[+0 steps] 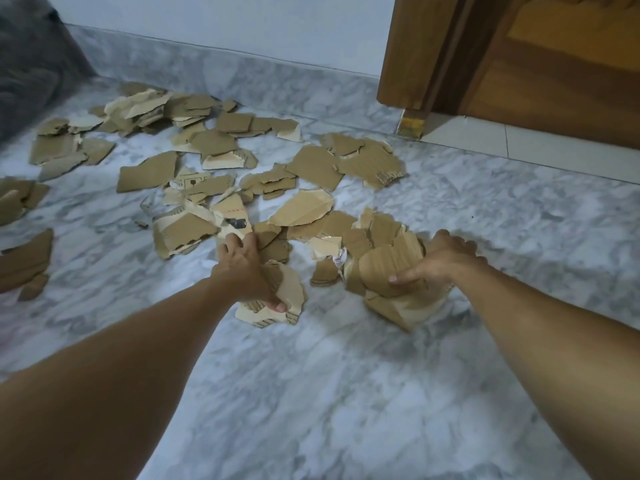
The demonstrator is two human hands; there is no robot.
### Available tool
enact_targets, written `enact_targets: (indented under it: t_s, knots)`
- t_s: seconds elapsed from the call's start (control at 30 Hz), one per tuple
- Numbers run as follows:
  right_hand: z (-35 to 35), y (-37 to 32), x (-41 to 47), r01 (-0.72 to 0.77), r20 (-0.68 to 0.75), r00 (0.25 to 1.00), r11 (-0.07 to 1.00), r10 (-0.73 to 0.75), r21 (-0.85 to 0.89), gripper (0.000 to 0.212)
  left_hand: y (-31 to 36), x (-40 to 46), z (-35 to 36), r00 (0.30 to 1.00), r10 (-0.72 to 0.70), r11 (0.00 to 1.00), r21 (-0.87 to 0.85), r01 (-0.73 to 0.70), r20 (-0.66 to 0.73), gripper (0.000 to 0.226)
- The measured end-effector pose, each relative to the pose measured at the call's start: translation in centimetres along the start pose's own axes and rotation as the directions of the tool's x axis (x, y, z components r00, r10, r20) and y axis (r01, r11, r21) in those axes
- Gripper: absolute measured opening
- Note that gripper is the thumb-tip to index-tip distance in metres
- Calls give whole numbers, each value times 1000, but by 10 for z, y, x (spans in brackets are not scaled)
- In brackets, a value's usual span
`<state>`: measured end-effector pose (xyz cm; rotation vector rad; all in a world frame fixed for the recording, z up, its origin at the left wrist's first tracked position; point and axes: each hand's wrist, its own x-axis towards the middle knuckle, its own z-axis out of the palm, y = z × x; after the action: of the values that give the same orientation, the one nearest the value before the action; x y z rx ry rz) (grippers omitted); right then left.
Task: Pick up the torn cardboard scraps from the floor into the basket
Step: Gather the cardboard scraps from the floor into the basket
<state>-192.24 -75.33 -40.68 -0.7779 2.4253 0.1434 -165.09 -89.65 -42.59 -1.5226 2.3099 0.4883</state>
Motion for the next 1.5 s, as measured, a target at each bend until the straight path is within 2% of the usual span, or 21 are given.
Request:
enact_targets:
  t_s: [0.13, 0.2, 0.23, 0.33, 0.43, 0.53, 0.7, 0.8, 0.83, 0.9, 1.03, 1.17, 1.23, 1.33, 1.43, 1.5]
  knots:
    - [-12, -8, -2, 129, -11, 991, 985, -131, -116, 97, 3, -2, -4, 999, -39, 995, 95, 41, -19, 132]
    - [-18, -18, -4, 243, -47, 966, 954, -255, -175, 77, 2, 0, -5, 1000, -22, 997, 77, 21, 8, 134]
    - [-20, -23, -3, 305, -57, 945, 933, -321, -189, 75, 1, 1, -4, 1000, -7, 999, 46, 6, 19, 134]
    - [-21, -45, 0, 451, -26, 884, 864, -468, -225, 93, -1, 0, -3, 999, 49, 999, 23, -48, -21, 133]
    - [-15, -65, 5, 517, 60, 852, 819, -520, -248, 96, 1, 3, -2, 997, 57, 994, 98, -53, -43, 153]
    - [-10, -76, 10, 554, 103, 832, 807, -545, -206, 95, 2, 6, -3, 998, 40, 991, 131, -33, -49, 139]
    - [-8, -90, 17, 505, 97, 860, 808, -501, -303, 135, 0, 10, -1, 999, 38, 999, 36, -37, -9, 136]
    - [-4, -92, 19, 489, 144, 872, 822, -468, -292, 126, 4, 9, 0, 1000, 17, 1000, 19, -17, 15, 159]
    - [-3, -92, 19, 493, 141, 870, 823, -473, -281, 120, 6, 9, 0, 1000, 7, 1000, 6, -7, 30, 158]
    - [-2, -91, 19, 509, 137, 860, 817, -491, -270, 110, 9, 9, 0, 998, 8, 1000, -16, -7, 64, 138]
    - [-4, -85, 13, 527, 122, 850, 825, -513, -203, 107, 12, 9, 0, 995, 71, 989, -136, -61, 69, 97]
    - [-12, -74, 4, 522, 139, 848, 850, -511, -66, 65, 10, -4, -9, 998, 41, 972, -232, -27, 56, 65]
    - [-16, -70, -4, 514, 166, 845, 858, -508, 8, 60, 3, -11, -14, 997, -10, 942, -334, 36, 79, 49]
    - [-29, -68, -23, 515, 198, 829, 852, -524, 99, 52, -9, -27, -27, 996, -49, 927, -369, 75, 78, 38]
    - [-47, -70, -50, 521, 219, 813, 842, -540, 141, 39, -19, -45, -52, 997, -69, 931, -357, 76, 32, 37]
    - [-61, -75, -71, 535, 200, 810, 834, -551, 132, 39, -27, -61, -77, 996, -93, 935, -345, 85, -4, 38]
